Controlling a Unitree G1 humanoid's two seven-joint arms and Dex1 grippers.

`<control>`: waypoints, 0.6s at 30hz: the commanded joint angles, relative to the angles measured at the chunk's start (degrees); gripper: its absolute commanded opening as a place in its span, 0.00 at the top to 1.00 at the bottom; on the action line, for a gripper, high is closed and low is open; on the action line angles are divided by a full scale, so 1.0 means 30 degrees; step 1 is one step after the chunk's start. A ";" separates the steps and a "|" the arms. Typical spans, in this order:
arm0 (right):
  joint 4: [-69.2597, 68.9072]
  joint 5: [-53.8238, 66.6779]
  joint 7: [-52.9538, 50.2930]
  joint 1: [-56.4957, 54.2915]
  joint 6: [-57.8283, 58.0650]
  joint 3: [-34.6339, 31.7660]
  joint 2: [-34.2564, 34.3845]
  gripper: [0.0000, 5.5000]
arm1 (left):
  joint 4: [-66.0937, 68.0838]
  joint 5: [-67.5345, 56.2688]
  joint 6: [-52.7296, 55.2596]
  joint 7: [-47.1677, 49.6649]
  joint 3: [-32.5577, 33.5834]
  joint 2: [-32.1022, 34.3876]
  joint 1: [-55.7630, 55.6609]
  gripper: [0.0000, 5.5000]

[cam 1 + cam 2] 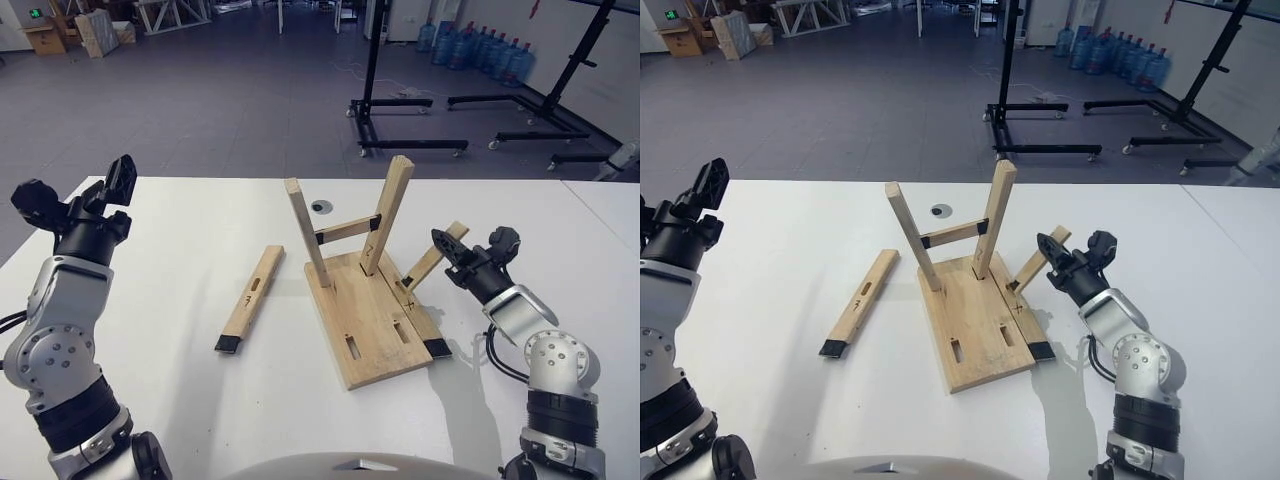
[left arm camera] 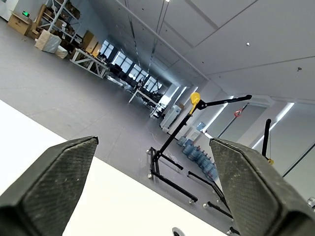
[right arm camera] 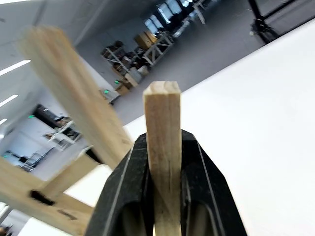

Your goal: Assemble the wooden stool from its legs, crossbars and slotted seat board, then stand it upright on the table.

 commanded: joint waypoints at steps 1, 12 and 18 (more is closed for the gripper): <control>0.1338 -0.1166 0.0870 -0.0435 -0.1250 0.0267 0.0401 0.93 | 0.0036 0.0259 -0.0428 -0.0100 -0.0531 -0.0078 0.0465 0.24; 0.3286 -0.1729 0.2117 -0.1485 -0.2094 0.0015 0.0883 0.93 | 0.0368 0.0173 -0.0999 -0.0208 -0.1075 0.0132 0.0449 0.24; 0.3924 -0.2557 0.2838 -0.1259 -0.2343 0.0240 0.1022 0.93 | 0.0474 0.0185 -0.1190 -0.0271 -0.1252 0.0098 0.0446 0.24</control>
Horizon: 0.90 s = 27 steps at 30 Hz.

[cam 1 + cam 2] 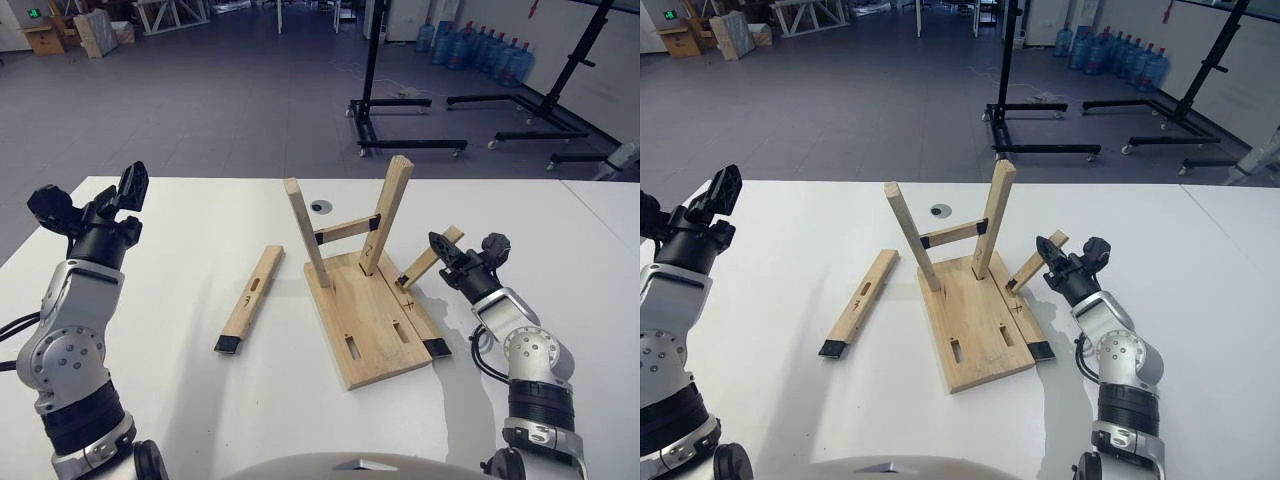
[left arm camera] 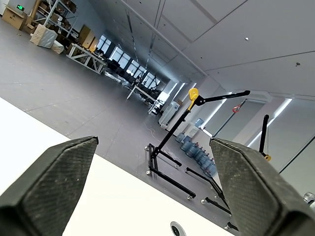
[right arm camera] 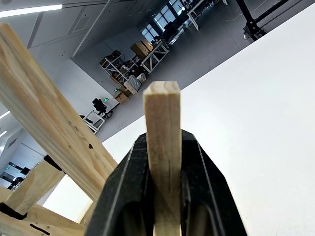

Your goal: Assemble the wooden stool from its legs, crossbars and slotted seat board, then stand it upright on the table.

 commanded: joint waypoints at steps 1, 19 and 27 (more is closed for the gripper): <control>0.0397 -0.0621 0.0281 -0.0111 -0.0379 0.0250 0.0142 0.93 | 0.0208 0.0073 -0.0168 -0.0098 -0.0285 0.0142 0.0040 0.24; 0.0743 -0.2566 0.1284 0.0820 -0.1963 0.0575 0.0167 0.93 | 0.0236 0.0320 -0.0535 -0.0326 -0.1066 0.0245 -0.0055 0.24; 0.0592 -0.2885 0.1404 0.1046 -0.2084 0.0700 0.0258 0.93 | 0.0188 0.0520 -0.0641 -0.0407 -0.1349 0.0276 -0.0136 0.24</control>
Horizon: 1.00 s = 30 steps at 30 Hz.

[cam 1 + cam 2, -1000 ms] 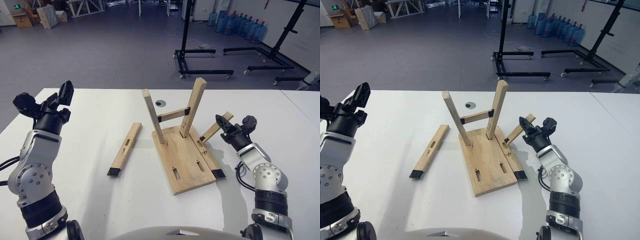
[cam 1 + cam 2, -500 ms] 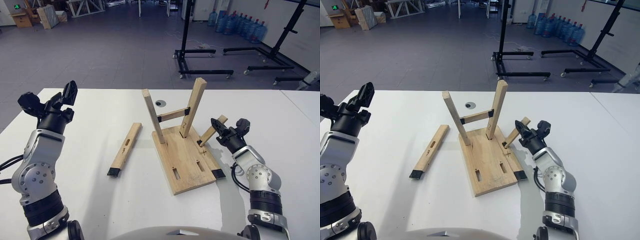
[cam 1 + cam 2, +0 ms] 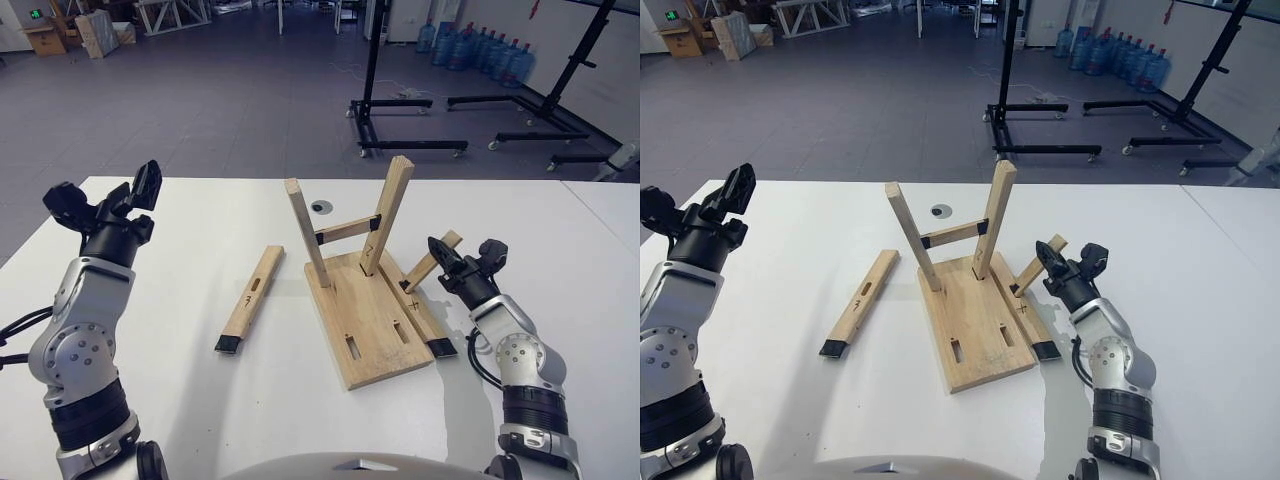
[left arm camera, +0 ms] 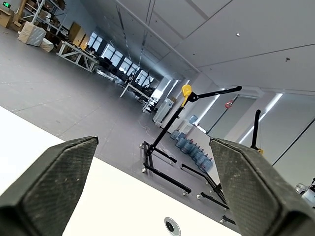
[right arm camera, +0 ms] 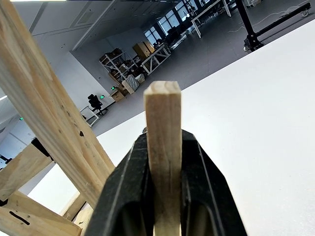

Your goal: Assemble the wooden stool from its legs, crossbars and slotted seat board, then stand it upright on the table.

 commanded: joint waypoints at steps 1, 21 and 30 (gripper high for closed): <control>0.0060 -0.0873 -0.0061 0.0656 -0.0038 0.0441 -0.0060 0.93 | 0.0026 0.0277 -0.0075 -0.0025 -0.0210 0.0279 -0.0134 0.24; 0.1076 -0.8604 0.0844 0.3544 -0.9171 0.4901 -0.0204 0.93 | 0.0372 0.0958 -0.0228 -0.0535 -0.0741 0.0349 -0.0577 0.24; 0.2744 -0.9035 0.0985 0.3576 -1.0902 0.5113 -0.0229 0.93 | 0.0555 0.1272 -0.0463 -0.0772 -0.0948 0.0206 -0.0588 0.24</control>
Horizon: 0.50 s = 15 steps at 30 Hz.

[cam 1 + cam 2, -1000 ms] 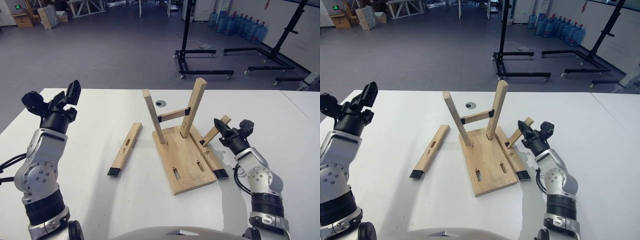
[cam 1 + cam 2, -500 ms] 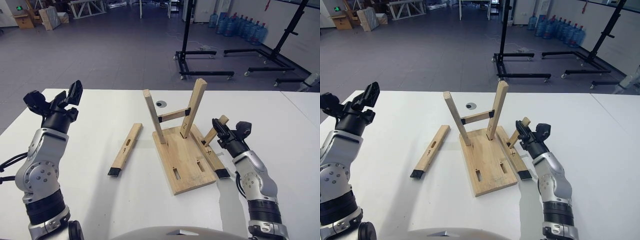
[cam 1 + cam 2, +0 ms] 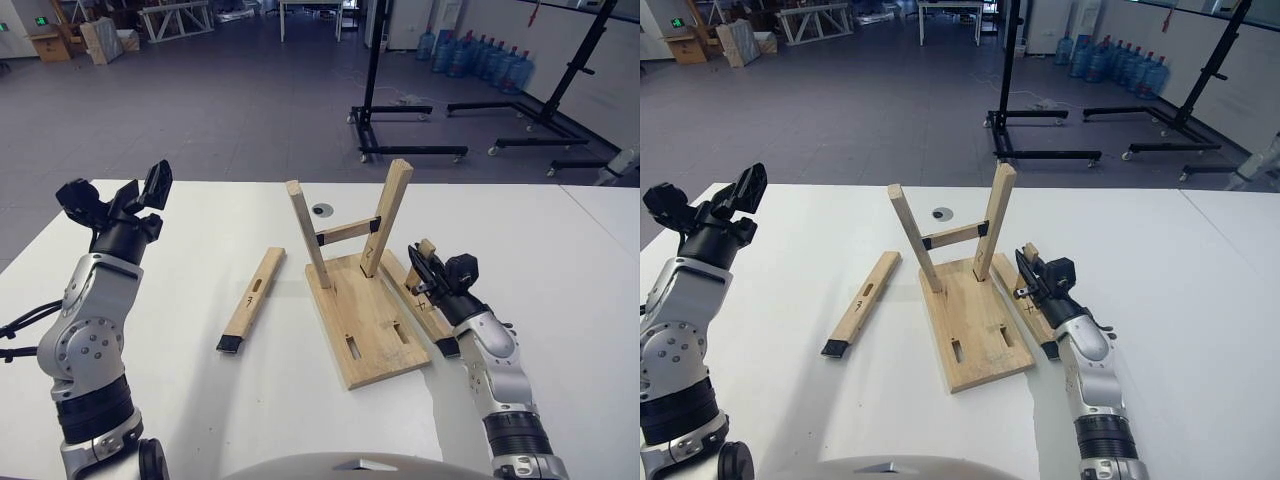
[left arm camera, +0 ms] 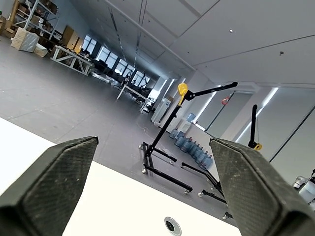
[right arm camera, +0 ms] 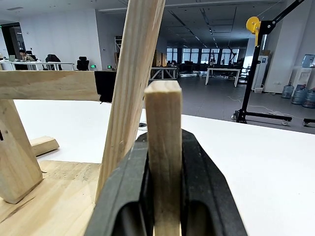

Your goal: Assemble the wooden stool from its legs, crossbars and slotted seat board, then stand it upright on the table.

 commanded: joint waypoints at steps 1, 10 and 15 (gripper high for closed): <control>0.1424 -0.0256 -0.0098 0.0922 0.1481 0.0007 -0.0088 0.93 | 0.0121 0.0180 -0.0087 -0.0097 -0.0128 0.0120 -0.0305 0.24; 0.0928 0.0115 -0.0561 -0.0064 0.2576 -0.0427 0.0051 0.69 | 0.0138 0.0364 -0.0141 -0.0190 -0.0345 -0.0042 -0.0273 0.24; -0.0191 0.0477 -0.0502 -0.0512 0.3335 -0.0702 -0.0190 0.53 | 0.0116 0.0343 -0.0123 -0.0168 -0.0338 0.0015 -0.0265 0.24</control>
